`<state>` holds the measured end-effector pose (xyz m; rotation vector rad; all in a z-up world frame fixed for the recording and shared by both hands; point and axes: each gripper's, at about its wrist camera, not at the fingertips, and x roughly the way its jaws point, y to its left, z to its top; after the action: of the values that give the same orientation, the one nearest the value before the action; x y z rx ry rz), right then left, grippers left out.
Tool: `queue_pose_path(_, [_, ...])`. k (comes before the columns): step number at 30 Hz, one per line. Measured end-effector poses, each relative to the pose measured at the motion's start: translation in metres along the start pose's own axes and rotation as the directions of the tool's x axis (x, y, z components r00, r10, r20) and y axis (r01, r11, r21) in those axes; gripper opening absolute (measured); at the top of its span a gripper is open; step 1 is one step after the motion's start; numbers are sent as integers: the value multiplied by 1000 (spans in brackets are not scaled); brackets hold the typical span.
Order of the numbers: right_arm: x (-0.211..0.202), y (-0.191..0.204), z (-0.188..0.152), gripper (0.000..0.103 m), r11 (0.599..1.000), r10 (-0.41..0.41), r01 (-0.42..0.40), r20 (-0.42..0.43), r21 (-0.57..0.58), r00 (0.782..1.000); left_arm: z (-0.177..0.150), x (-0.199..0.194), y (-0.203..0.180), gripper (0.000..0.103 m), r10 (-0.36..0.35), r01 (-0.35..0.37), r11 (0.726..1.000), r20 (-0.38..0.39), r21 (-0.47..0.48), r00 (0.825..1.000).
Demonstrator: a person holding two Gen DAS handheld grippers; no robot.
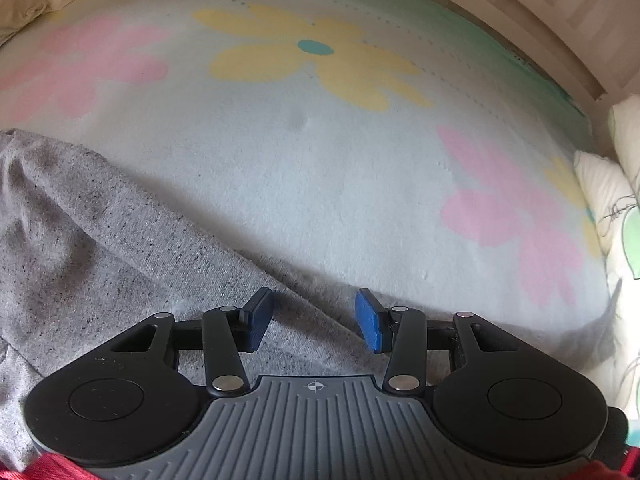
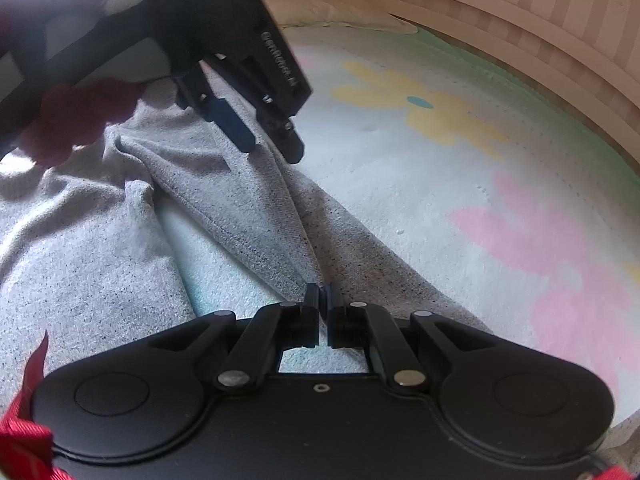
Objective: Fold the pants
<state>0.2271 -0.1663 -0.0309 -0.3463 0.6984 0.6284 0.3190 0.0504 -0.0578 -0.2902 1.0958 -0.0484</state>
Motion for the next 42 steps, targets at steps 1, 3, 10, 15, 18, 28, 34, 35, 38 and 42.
queue_pose_path(1, [0,1,-1,8,1000,-1,1,3,-7,1000,-1,2,-2,44,9,-9,1000,-1,6,1000])
queue_pose_path(3, [-1,3,-2,8,1000,3,-3,6,-23,1000,-1,9,-5,44,30,-29,999,-14,19,999])
queue_pose_path(10, [-7,7,-7,8,998,20,-19,19,-56,1000,-7,35,-18,44,43,-42,999,-100,9,994])
queue_pose_path(15, [-10,9,-7,8,998,25,-25,14,-61,1000,-5,44,-15,43,12,-13,1000,-123,-11,992])
queue_pose_path(18, [-14,9,-5,10,998,14,-13,10,-59,1000,-9,38,-6,10,-43,42,999,-42,-16,998])
queue_pose_path(28, [-54,-50,-4,46,956,-209,198,28,218,978,-27,27,-20,6,-25,24,999,34,21,999])
queue_pose_path(34, [-48,-138,-10,61,750,-472,480,-139,455,870,-34,26,-26,6,-13,11,999,38,43,999])
queue_pose_path(35, [-41,-154,-11,61,705,-490,514,-189,489,851,-33,23,-30,6,-13,11,999,39,44,999])
queue_pose_path(38, [-16,-192,-15,61,591,-499,594,-331,546,801,-29,16,-37,6,-11,9,998,45,54,999])
queue_pose_path(42, [15,-215,-27,60,490,-481,681,-483,545,732,-33,6,-43,6,-5,1,997,56,81,998])
